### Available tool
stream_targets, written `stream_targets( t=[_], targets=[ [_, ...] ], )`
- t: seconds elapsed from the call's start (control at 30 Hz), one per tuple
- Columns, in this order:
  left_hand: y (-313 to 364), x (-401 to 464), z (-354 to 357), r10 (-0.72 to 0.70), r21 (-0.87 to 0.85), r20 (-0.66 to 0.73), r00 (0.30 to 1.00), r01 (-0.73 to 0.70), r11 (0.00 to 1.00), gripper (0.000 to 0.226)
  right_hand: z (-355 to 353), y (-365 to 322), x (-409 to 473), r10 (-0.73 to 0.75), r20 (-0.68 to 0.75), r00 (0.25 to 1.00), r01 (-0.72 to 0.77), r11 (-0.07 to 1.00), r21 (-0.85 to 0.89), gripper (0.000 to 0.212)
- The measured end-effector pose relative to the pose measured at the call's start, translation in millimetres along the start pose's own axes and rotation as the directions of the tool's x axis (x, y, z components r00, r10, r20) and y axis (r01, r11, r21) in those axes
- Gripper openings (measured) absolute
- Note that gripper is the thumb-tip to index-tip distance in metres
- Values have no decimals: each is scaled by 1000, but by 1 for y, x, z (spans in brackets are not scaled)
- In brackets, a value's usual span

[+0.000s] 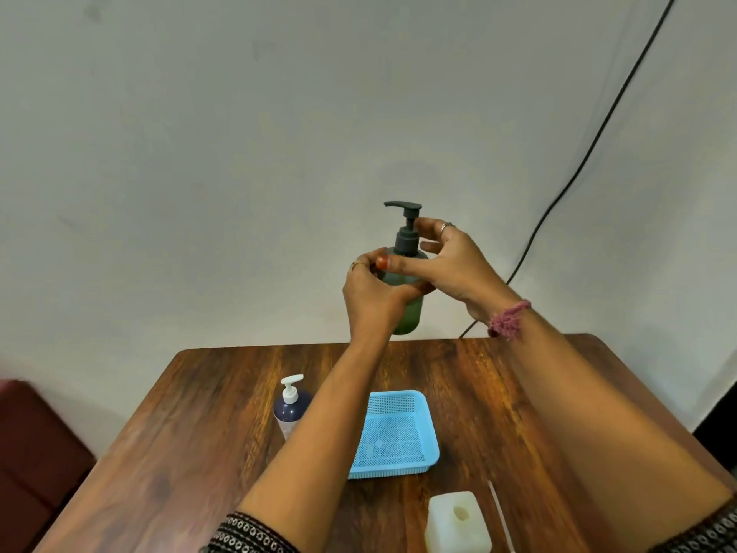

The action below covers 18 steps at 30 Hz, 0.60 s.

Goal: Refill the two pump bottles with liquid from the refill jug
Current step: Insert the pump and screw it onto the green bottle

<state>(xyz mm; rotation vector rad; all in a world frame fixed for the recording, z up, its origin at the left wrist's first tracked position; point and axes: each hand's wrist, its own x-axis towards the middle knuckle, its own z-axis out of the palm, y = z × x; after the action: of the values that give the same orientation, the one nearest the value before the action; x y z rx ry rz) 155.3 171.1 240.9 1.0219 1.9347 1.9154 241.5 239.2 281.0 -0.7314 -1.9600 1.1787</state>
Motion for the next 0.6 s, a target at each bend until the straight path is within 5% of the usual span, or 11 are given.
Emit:
stream_targets(
  t=[0.1, 0.47, 0.6],
  targets=[
    [-7, -4, -3, -7, -13, 0, 1000, 7, 1000, 68, -3, 8, -6, 101, 98, 990, -92, 992, -85, 93],
    [-49, -29, -21, -28, -10, -8, 1000, 28, 1000, 68, 32, 34, -27, 83, 103, 991, -65, 985, -161, 75],
    [-74, -32, -43, -56, 68, 99, 994, 49, 996, 84, 52, 42, -36, 81, 104, 991, -56, 973, -223, 69]
  ],
)
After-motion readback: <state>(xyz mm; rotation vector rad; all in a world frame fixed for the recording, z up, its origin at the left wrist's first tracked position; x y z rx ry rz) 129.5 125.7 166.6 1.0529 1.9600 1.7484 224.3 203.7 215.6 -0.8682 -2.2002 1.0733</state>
